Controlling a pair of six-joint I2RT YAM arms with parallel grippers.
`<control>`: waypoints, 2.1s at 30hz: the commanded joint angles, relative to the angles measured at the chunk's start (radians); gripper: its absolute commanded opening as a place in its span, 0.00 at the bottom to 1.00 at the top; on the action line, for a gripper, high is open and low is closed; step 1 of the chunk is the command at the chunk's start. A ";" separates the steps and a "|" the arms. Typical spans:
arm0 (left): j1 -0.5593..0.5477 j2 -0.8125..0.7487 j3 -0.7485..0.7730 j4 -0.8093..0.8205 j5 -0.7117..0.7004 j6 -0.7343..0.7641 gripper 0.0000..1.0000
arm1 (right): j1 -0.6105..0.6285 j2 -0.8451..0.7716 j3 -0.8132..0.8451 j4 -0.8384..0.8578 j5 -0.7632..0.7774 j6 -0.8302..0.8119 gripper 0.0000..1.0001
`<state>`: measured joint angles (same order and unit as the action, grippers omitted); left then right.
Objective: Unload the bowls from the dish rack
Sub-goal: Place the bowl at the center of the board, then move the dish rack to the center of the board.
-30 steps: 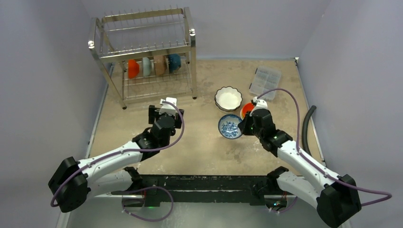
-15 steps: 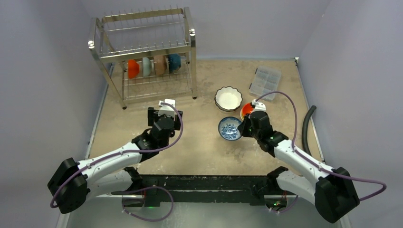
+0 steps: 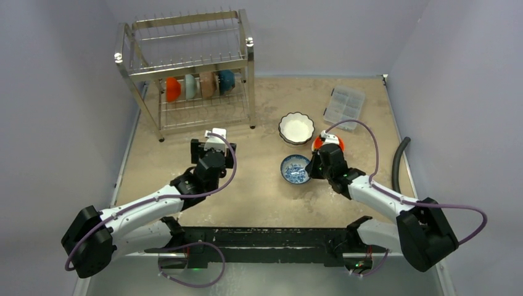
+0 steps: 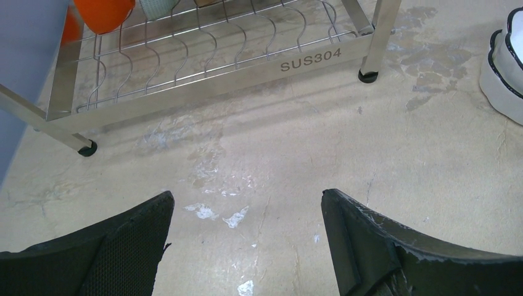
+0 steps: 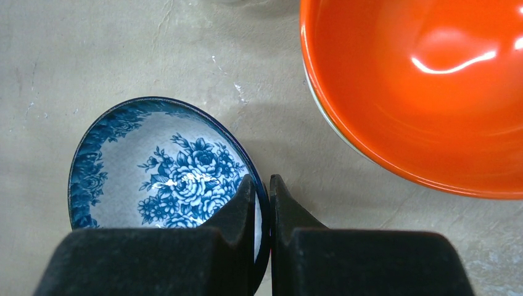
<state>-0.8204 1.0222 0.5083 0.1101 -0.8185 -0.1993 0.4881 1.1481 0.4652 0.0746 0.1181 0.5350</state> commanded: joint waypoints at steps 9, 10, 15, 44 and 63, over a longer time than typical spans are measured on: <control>0.010 -0.011 -0.011 0.028 -0.014 -0.016 0.88 | 0.001 0.060 0.023 0.117 -0.044 -0.013 0.15; 0.010 -0.012 -0.012 0.028 -0.013 -0.016 0.88 | 0.001 0.061 0.023 0.117 -0.046 -0.012 0.18; 0.012 -0.015 -0.011 0.022 -0.014 -0.019 0.88 | 0.001 0.051 0.018 0.111 -0.046 -0.012 0.30; 0.050 -0.083 0.041 -0.020 0.034 -0.097 0.91 | 0.002 -0.422 0.378 -0.331 0.163 -0.136 0.99; 0.384 0.239 0.203 0.220 0.406 -0.219 0.90 | 0.002 -0.672 0.251 -0.114 0.356 -0.384 0.99</control>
<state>-0.4801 1.1980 0.6338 0.2142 -0.5003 -0.3740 0.4881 0.5163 0.7673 -0.1513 0.4377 0.2119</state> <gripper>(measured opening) 0.903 0.986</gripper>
